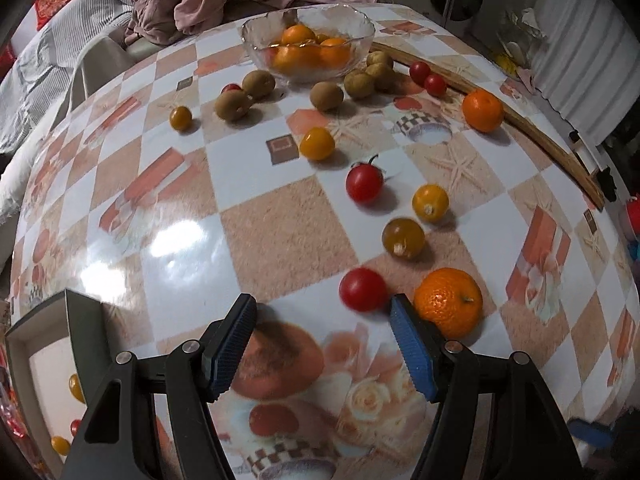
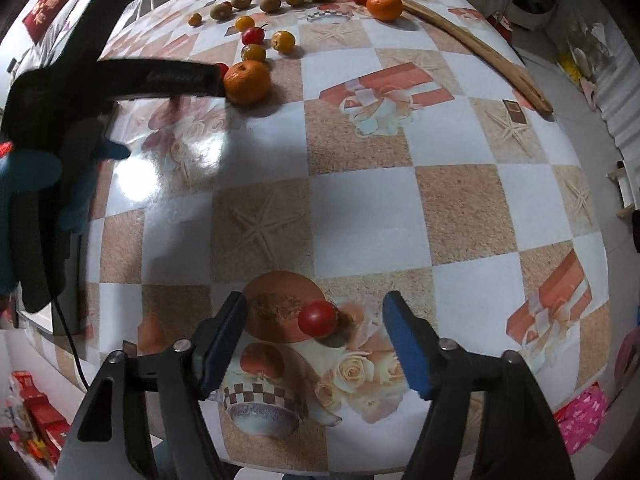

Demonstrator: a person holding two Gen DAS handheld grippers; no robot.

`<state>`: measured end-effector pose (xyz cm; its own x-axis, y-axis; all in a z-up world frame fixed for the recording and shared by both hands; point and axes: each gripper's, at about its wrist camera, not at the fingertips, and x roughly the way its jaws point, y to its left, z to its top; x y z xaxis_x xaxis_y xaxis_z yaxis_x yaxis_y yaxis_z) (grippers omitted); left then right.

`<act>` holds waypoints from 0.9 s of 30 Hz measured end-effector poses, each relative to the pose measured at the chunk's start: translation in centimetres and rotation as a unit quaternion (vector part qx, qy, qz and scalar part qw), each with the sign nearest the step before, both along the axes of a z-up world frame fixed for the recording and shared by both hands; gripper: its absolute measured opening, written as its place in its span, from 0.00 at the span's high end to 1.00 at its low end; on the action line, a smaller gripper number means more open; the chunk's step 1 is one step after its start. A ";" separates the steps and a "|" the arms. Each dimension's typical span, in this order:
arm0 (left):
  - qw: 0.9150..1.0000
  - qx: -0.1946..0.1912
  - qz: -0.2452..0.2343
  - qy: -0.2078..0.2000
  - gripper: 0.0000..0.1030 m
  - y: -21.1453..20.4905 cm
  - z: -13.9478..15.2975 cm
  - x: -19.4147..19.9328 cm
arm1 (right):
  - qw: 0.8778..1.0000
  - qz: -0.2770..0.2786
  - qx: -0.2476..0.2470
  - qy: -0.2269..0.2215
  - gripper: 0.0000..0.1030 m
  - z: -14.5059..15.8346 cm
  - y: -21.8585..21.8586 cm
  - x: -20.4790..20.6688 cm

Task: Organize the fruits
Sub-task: 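Return to the table and grasp a red tomato with the left tool while the right tool grasps another, then carry both red tomatoes into the white tray and open both tools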

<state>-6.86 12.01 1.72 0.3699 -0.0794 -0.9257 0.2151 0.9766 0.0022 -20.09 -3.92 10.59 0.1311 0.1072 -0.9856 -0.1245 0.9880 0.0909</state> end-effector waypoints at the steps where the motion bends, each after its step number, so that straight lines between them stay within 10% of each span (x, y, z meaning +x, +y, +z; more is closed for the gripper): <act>1: 1.000 0.000 0.000 -0.001 0.32 -0.1 0.0 0.1 | 1.000 0.001 -0.001 0.000 0.32 0.0 0.0 -0.1; 9: 1.000 0.007 0.010 0.000 0.36 -1.0 0.1 0.7 | 0.999 0.024 -0.020 -0.005 0.56 -0.1 0.6 -0.5; 14: 1.000 -0.002 -0.014 0.006 0.76 -2.0 0.5 0.4 | 0.999 0.032 -0.020 0.001 0.75 0.1 0.6 -0.5; 27: 0.999 -0.046 0.010 0.023 0.76 1.0 2.7 -1.6 | 0.999 -0.015 0.048 0.010 0.77 1.8 -1.7 2.5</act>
<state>-8.48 12.96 4.45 0.3295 -0.1577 -0.9309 0.1934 0.9763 -0.0969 -17.57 -5.59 12.37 0.1166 0.1985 -0.9731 -0.0918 0.9778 0.1885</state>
